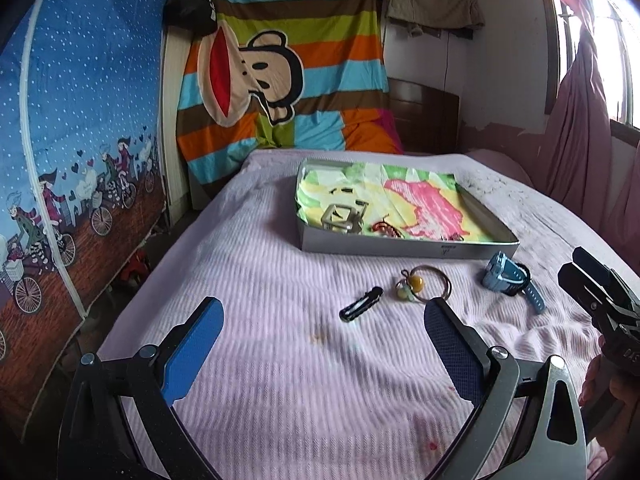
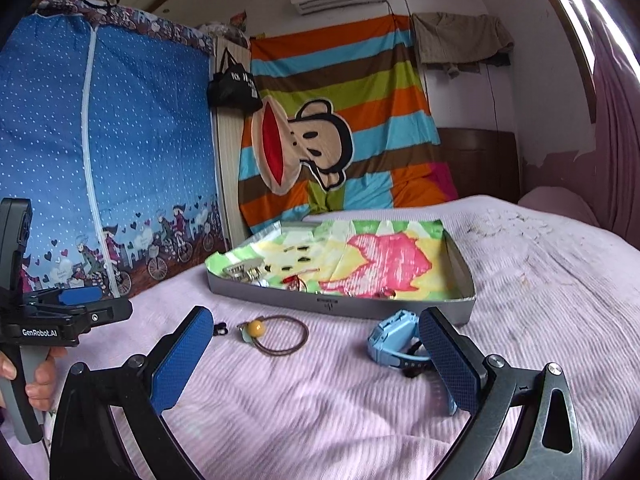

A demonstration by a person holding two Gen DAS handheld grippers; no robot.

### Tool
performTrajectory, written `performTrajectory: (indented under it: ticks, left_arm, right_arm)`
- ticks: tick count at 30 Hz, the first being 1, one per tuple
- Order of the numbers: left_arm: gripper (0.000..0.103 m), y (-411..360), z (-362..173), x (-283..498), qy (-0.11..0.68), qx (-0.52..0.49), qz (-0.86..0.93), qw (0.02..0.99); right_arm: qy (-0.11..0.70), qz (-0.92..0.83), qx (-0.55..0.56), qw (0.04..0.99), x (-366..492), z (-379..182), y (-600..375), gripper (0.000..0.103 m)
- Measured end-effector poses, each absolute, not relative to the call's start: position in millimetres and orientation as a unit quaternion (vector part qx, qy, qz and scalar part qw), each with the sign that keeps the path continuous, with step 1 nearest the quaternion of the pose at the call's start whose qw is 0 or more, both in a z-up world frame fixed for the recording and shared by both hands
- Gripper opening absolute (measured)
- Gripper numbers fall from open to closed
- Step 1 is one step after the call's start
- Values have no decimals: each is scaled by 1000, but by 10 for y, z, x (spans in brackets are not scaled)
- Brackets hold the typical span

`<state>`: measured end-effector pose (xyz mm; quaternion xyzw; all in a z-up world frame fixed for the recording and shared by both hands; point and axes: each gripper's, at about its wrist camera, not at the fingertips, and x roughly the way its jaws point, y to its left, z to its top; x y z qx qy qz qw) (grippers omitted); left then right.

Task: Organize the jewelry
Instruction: 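Grasp the black hair clip with left gripper while right gripper grasps the yellow-bead hair tie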

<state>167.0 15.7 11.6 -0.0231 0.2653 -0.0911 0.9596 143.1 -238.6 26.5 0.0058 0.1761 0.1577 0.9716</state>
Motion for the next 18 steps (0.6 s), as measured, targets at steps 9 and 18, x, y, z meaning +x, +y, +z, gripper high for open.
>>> performTrajectory:
  ticks: [9,18]
  left_arm:
    - [98,112,13,1955,312,-17,-99,945]
    - [97,-13,-174,2305,362,12,-127,924]
  right_arm:
    - [232,160,10,959,1624,170,-2343,103]
    - [279,170,-2,945,1885,67,-2236,66]
